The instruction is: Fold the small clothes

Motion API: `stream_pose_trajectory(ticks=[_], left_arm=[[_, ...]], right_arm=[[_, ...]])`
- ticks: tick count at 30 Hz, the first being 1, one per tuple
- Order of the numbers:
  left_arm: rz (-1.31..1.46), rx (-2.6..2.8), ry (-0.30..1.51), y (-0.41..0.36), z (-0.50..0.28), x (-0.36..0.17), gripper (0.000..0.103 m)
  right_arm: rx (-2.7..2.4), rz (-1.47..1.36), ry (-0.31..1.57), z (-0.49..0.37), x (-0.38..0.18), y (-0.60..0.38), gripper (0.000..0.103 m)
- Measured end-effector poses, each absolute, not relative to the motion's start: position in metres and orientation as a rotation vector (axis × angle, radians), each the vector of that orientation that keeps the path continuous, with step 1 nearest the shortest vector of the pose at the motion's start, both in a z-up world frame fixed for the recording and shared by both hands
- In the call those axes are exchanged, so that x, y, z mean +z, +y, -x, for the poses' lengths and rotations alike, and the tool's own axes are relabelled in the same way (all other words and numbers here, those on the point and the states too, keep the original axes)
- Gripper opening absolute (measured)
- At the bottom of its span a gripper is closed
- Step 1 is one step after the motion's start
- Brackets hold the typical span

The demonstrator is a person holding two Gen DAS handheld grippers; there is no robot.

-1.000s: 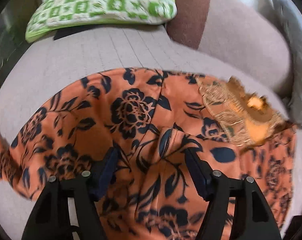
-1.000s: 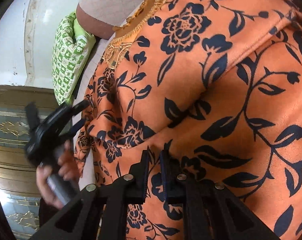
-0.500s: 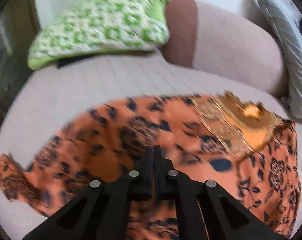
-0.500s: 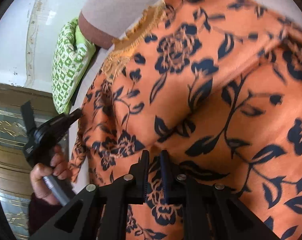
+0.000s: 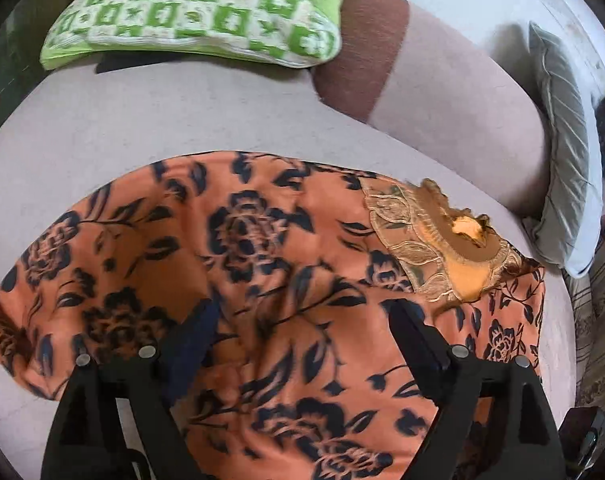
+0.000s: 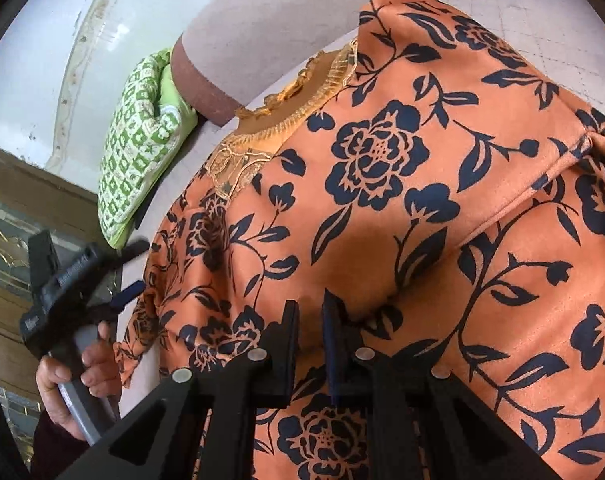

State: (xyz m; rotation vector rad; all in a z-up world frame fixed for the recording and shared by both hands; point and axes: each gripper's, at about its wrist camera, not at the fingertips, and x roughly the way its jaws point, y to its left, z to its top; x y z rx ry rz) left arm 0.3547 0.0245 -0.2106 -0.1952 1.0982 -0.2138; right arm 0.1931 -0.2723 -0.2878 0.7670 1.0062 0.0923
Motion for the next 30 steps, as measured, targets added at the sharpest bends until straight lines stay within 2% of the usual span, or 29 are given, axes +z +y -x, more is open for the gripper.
stream_pose_trajectory(ticks=[2, 3, 5, 6, 9, 11, 14, 23, 30], left_arm=[[0.145, -0.204, 1.105, 0.015, -0.359, -0.216, 0.086], [0.134, -0.206, 1.116, 0.008, -0.367, -0.222, 0.080], [0.119, -0.238, 1.189, -0.001, -0.376, -0.239, 0.031], [0.104, -0.235, 1.231, -0.005, -0.381, -0.248, 0.026], [0.053, -0.214, 1.221, -0.011, -0.391, -0.259, 0.019], [0.070, -0.205, 1.208, -0.010, -0.392, -0.259, 0.009], [0.040, -0.217, 1.166, -0.007, -0.386, -0.254, 0.003], [-0.002, -0.175, 1.038, 0.038, -0.355, -0.202, 0.002], [-0.039, -0.125, 0.995, 0.058, -0.339, -0.188, 0.002]], right_arm=[[0.095, -0.760, 1.012, -0.193, -0.289, -0.273, 0.013], [0.095, -0.764, 1.013, -0.193, -0.291, -0.273, 0.014], [0.094, -0.770, 1.012, -0.193, -0.292, -0.273, 0.014], [0.093, -0.766, 1.012, -0.193, -0.292, -0.273, 0.014], [0.093, -0.751, 1.010, -0.193, -0.292, -0.271, 0.014], [0.092, -0.749, 1.007, -0.194, -0.291, -0.270, 0.014], [0.088, -0.755, 1.000, -0.193, -0.291, -0.269, 0.014], [0.085, -0.776, 0.986, -0.192, -0.294, -0.273, 0.014], [0.083, -0.768, 0.980, -0.191, -0.296, -0.273, 0.014]])
